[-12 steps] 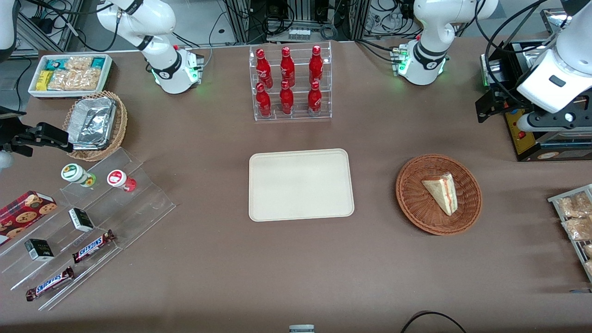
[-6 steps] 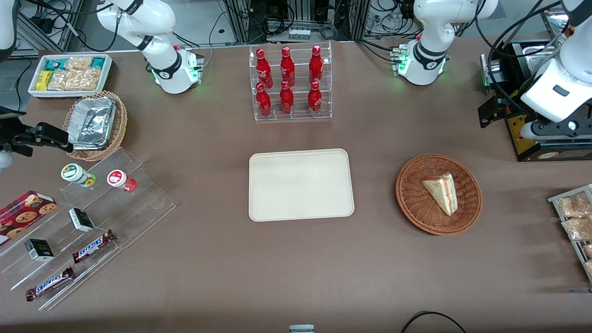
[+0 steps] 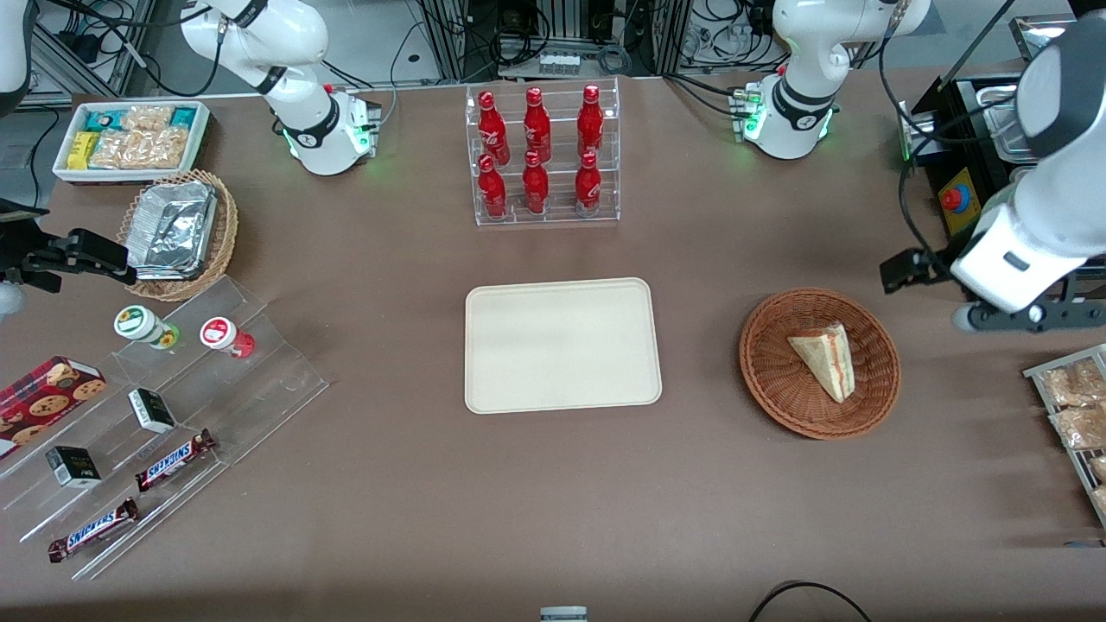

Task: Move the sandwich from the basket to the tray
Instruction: 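Move the left gripper over the wrapped sandwich in the wicker basket, then lower the open left gripper around the upright sandwich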

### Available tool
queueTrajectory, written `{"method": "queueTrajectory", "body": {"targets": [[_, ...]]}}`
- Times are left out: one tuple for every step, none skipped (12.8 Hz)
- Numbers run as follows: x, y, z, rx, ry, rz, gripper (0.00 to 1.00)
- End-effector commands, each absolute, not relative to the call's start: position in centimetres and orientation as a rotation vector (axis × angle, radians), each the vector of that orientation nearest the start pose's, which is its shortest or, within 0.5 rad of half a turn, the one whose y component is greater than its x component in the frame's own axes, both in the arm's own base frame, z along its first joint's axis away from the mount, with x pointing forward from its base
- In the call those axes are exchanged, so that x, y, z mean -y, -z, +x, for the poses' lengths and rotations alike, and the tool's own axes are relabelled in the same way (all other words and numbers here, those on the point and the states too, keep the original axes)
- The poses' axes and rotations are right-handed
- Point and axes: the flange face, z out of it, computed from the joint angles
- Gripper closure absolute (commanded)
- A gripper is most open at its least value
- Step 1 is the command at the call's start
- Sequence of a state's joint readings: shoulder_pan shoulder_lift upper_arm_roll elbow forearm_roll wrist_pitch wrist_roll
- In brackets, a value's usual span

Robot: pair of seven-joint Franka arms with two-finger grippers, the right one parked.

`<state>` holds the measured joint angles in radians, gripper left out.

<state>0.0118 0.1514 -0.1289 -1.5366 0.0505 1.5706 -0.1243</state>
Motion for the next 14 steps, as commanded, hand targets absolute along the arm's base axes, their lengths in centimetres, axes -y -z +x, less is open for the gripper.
{"method": "queueTrajectory", "body": {"targets": [[4.6,-53.1,59.7,0.047,-0.162,-3.091,0.00],[4.6,-51.7,59.8,0.044,-0.168,-3.089,0.00],[4.4,-50.2,59.6,0.050,-0.164,-3.089,0.00],[4.0,-48.9,59.4,0.058,-0.146,-3.091,0.00],[3.7,-47.4,59.2,0.075,-0.131,-3.091,0.00],[3.9,-45.7,59.0,0.111,-0.118,-3.090,0.00],[3.9,-44.3,58.8,0.176,-0.098,-3.089,0.00],[4.2,-42.7,58.5,0.231,-0.076,-3.088,0.00],[4.5,-41.4,58.3,0.275,-0.049,-3.088,0.00],[4.6,-39.7,57.8,0.335,-0.032,-3.086,0.00],[4.7,-38.4,57.4,0.369,-0.017,-3.083,0.00],[4.6,-37.3,57.0,0.386,0.004,-3.086,0.00],[4.6,-36.3,56.5,0.410,0.018,-3.086,0.00],[4.7,-35.5,56.1,0.446,0.034,-3.084,0.00]]}}
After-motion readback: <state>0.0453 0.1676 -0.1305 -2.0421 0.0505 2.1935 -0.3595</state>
